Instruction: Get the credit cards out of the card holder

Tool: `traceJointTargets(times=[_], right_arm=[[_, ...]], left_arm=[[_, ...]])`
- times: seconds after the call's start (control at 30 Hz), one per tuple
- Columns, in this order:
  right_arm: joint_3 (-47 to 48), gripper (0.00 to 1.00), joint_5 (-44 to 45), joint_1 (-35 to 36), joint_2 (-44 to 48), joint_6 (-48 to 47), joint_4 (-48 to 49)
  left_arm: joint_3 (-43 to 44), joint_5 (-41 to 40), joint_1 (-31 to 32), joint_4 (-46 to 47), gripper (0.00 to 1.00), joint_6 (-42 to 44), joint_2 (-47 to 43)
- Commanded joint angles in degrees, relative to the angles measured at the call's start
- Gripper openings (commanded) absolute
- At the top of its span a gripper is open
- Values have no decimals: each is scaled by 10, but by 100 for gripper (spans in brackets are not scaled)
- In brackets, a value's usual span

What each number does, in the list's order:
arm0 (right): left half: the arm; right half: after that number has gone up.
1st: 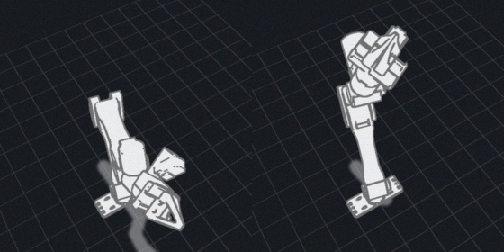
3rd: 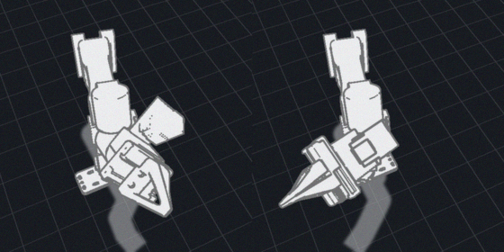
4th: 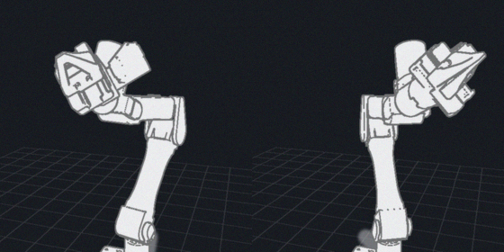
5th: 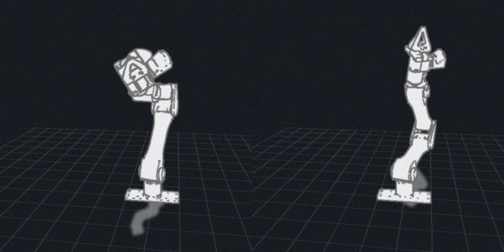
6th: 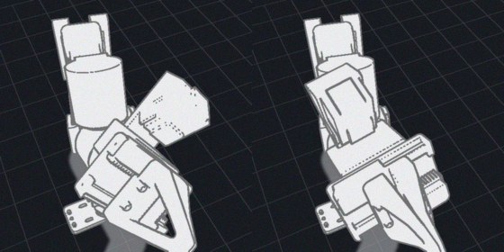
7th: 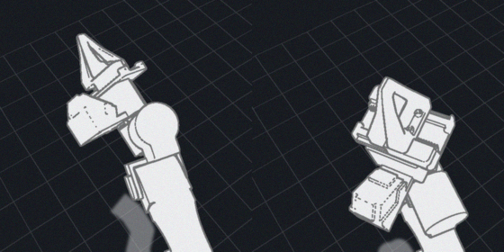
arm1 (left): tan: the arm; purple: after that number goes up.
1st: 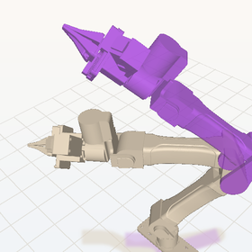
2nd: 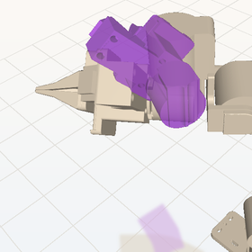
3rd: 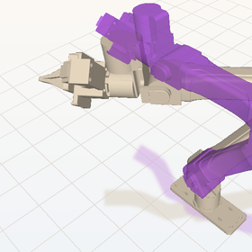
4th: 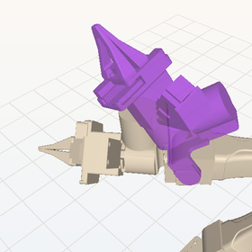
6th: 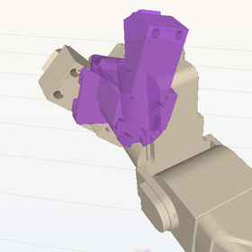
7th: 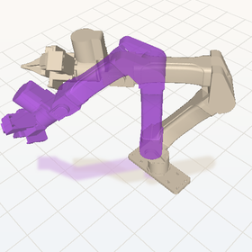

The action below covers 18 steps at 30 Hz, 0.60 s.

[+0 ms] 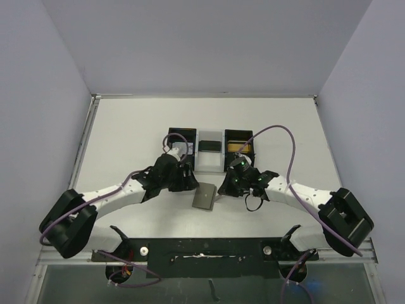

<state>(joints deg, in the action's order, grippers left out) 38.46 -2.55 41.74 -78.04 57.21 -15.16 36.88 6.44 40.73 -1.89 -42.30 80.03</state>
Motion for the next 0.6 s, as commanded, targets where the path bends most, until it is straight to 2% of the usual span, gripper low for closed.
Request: traceJointTargets(times=[0.0,0.13,0.3,0.47,0.57], right_arm=[[20,0,-60,4,65,-22,67],[51,0,-95,9,82,-36,69],[87,0,-139,31,47,-41,92],[125,0,-151,56,-4,-42,100],[101,0,-168,60,-7,-13,148]], left_arm=[[-26,-74,-19,23,62,-29,-93],[-45,-83,-44,12,63,-40,-155],[-56,-98,-49,-13,63,-45,-217],[-64,-105,-54,-35,63,-50,-249],[-77,-87,-56,-24,63,-52,-254]])
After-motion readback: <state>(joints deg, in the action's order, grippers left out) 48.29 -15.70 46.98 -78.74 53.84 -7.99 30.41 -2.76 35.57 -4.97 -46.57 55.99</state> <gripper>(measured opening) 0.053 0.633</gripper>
